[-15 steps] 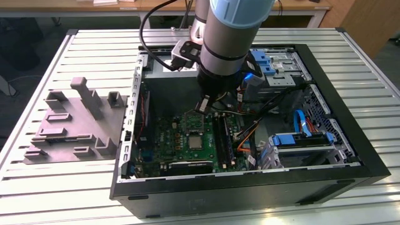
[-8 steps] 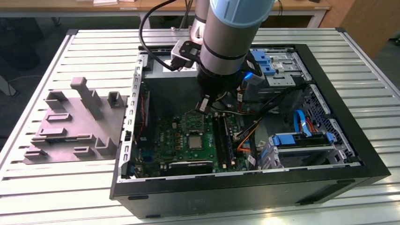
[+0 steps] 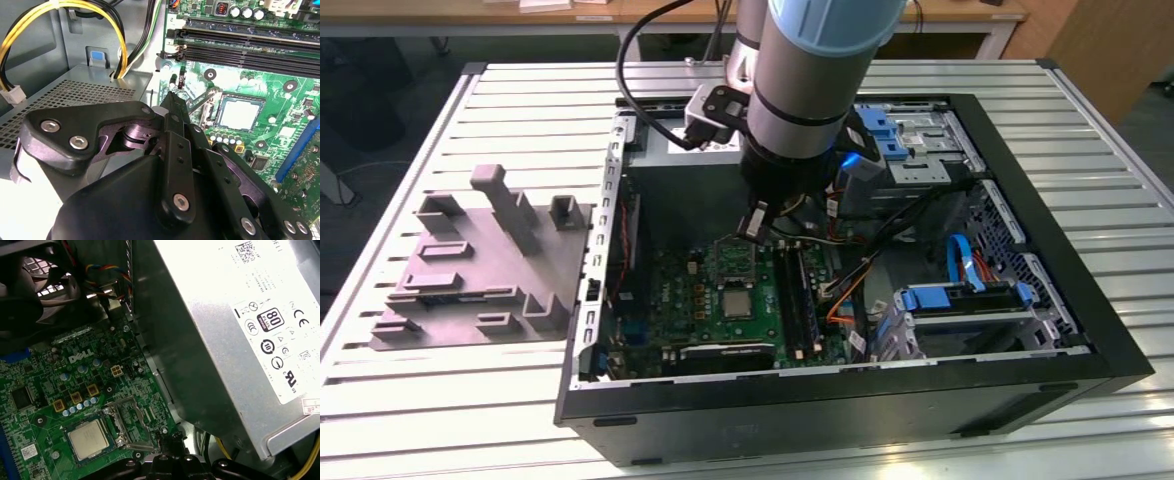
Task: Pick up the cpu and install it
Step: 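Close the cpu cover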
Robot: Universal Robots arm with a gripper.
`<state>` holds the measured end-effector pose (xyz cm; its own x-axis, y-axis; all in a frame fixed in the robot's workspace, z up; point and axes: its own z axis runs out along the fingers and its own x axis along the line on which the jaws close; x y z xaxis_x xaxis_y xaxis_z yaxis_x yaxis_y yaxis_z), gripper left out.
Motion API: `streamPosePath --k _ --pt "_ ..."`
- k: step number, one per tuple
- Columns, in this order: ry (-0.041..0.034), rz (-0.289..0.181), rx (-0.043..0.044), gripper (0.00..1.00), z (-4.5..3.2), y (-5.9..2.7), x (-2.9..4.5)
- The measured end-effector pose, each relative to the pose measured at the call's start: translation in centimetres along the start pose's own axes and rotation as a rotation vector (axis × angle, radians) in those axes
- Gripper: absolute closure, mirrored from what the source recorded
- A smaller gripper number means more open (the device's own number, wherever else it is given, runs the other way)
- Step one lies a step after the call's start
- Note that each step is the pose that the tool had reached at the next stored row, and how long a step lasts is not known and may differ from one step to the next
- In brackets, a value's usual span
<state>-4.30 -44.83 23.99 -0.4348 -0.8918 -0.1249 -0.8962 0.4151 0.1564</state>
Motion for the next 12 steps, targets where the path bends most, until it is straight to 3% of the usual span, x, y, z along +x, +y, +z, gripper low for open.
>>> streamPosePath --k 12 --pt "0.0001 0.000 0.0000 0.89 -0.21 0.03 -0.03"
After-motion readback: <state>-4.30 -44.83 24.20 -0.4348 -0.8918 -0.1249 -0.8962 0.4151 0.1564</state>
